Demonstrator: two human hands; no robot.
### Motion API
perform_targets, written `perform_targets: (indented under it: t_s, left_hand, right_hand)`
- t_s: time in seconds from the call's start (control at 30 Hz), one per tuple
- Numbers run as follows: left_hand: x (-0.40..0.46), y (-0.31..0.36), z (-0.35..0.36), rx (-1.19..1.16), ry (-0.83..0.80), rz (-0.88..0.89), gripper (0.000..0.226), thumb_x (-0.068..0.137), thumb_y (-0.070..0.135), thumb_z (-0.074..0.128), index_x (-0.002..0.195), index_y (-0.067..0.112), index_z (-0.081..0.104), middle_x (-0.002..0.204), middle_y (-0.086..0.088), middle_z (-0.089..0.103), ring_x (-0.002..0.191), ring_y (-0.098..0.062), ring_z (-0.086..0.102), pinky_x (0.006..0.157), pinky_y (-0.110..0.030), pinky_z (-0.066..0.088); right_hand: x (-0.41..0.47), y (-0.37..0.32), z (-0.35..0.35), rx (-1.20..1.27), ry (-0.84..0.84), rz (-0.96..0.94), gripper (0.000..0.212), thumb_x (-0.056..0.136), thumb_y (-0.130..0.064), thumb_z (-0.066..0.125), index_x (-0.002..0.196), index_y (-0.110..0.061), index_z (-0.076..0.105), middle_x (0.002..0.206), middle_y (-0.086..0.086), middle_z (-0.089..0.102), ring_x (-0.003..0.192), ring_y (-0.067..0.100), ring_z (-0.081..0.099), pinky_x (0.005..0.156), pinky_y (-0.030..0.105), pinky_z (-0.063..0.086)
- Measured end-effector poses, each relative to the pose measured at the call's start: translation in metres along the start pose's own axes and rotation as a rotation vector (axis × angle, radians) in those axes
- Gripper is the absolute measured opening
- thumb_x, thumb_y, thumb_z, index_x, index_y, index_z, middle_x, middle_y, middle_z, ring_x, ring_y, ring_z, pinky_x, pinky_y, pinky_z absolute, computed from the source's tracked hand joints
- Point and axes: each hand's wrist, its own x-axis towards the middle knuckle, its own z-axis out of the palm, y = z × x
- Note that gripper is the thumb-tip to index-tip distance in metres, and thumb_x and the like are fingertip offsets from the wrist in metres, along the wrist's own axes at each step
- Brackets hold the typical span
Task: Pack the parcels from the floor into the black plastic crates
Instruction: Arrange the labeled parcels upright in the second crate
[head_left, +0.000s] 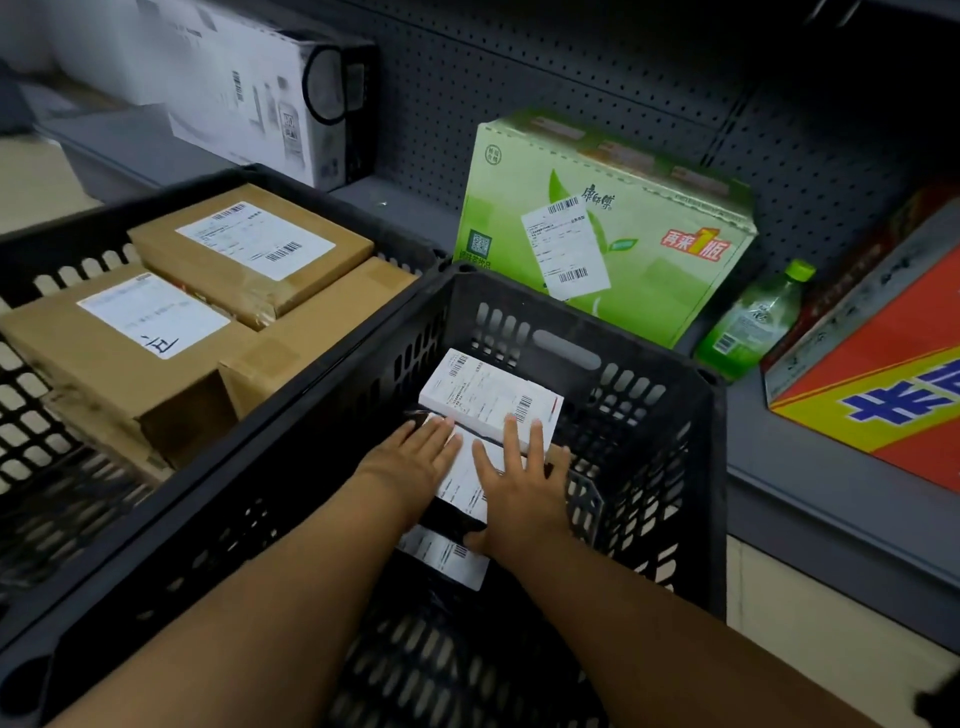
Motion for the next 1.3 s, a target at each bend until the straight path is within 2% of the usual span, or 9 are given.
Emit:
perform_targets:
  t_s: [0.3,0.4,0.5,0.6,0.7,0.8,1.0,1.13,1.3]
  left_hand:
    - [0.007,0.000,0.016,-0.205,0.128,-0.006,0.083,0.089,-0.004,0.038,0.147,0.010,-0.020,0.154,-0.010,-0.025,0.143,-0.022,-0.022,0.112,-0.033,-0.015]
    - [0.006,0.000,0.017,-0.226,0.157,-0.008,0.079,0.090,-0.006,0.033,0.147,0.011,-0.019,0.154,-0.010,-0.025,0.143,-0.021,-0.021,0.112,-0.032,-0.015]
    - [0.006,0.001,0.019,-0.235,0.180,-0.004,0.081,0.089,-0.009,0.033,0.147,0.011,-0.019,0.154,-0.011,-0.025,0.143,-0.022,-0.020,0.112,-0.033,-0.015]
    - [0.007,0.001,0.021,-0.250,0.191,-0.010,0.081,0.089,-0.007,0.035,0.147,0.011,-0.018,0.155,-0.010,-0.024,0.143,-0.022,-0.020,0.111,-0.032,-0.016]
    - [0.010,-0.001,0.022,-0.266,0.211,-0.006,0.083,0.088,-0.006,0.037,0.148,0.011,-0.017,0.155,-0.010,-0.023,0.143,-0.021,-0.020,0.111,-0.031,-0.016]
    - [0.009,-0.001,0.024,-0.258,0.210,0.002,0.084,0.087,-0.007,0.038,0.148,0.012,-0.017,0.155,-0.009,-0.023,0.143,-0.020,-0.020,0.112,-0.031,-0.015]
    - [0.008,-0.001,0.021,-0.247,0.204,-0.005,0.083,0.087,-0.007,0.035,0.148,0.013,-0.017,0.155,-0.009,-0.022,0.143,-0.020,-0.019,0.113,-0.032,-0.013]
    - [0.009,-0.001,0.023,-0.239,0.208,-0.001,0.093,0.082,-0.009,0.043,0.148,0.014,-0.018,0.155,-0.008,-0.023,0.143,-0.019,-0.020,0.113,-0.031,-0.014]
    - [0.002,0.001,0.016,-0.214,0.181,0.002,0.087,0.085,-0.008,0.038,0.148,0.012,-0.018,0.156,-0.009,-0.021,0.144,-0.021,-0.018,0.117,-0.034,-0.010]
  right_hand:
    - [0.012,0.006,-0.007,0.088,-0.154,-0.004,0.114,0.071,-0.066,0.065,0.148,-0.033,-0.012,0.153,0.014,-0.026,0.140,0.044,-0.017,0.109,0.059,0.016]
    - [0.025,0.014,-0.035,0.099,-0.160,-0.022,0.092,0.070,-0.069,0.061,0.145,-0.036,0.020,0.151,0.012,0.009,0.137,0.040,0.011,0.104,0.053,0.022]
    - [0.043,0.031,-0.053,0.219,0.160,-0.018,0.052,0.085,-0.045,0.057,0.132,-0.029,0.042,0.134,0.007,0.038,0.126,0.029,0.034,0.099,0.042,0.030]
    - [0.061,0.043,-0.042,0.211,0.094,-0.109,0.063,0.097,-0.031,0.043,0.150,-0.027,0.010,0.157,0.010,0.011,0.143,0.027,0.013,0.115,0.039,0.017]
    - [0.072,0.042,-0.020,0.185,-0.036,-0.123,0.076,0.098,-0.016,0.039,0.146,-0.038,-0.016,0.157,0.004,-0.021,0.145,0.023,-0.017,0.118,0.041,-0.005]
    - [0.071,0.034,-0.008,0.225,0.020,-0.061,0.098,0.087,0.002,0.047,0.144,-0.041,-0.022,0.155,0.004,-0.026,0.143,0.024,-0.023,0.113,0.046,-0.012]
    - [0.067,0.028,-0.013,0.246,-0.028,-0.001,0.101,0.085,0.003,0.047,0.143,-0.043,-0.021,0.155,0.004,-0.027,0.142,0.026,-0.024,0.112,0.054,-0.014]
    - [0.062,0.035,-0.036,0.311,-0.204,-0.035,0.084,0.095,-0.025,0.046,0.146,-0.035,-0.020,0.154,0.005,-0.029,0.142,0.026,-0.025,0.115,0.052,-0.010]
    - [0.013,0.025,-0.033,0.238,-0.315,0.038,0.113,0.085,-0.054,0.058,0.144,-0.014,-0.029,0.150,0.010,-0.036,0.138,0.037,-0.030,0.110,0.066,-0.003]
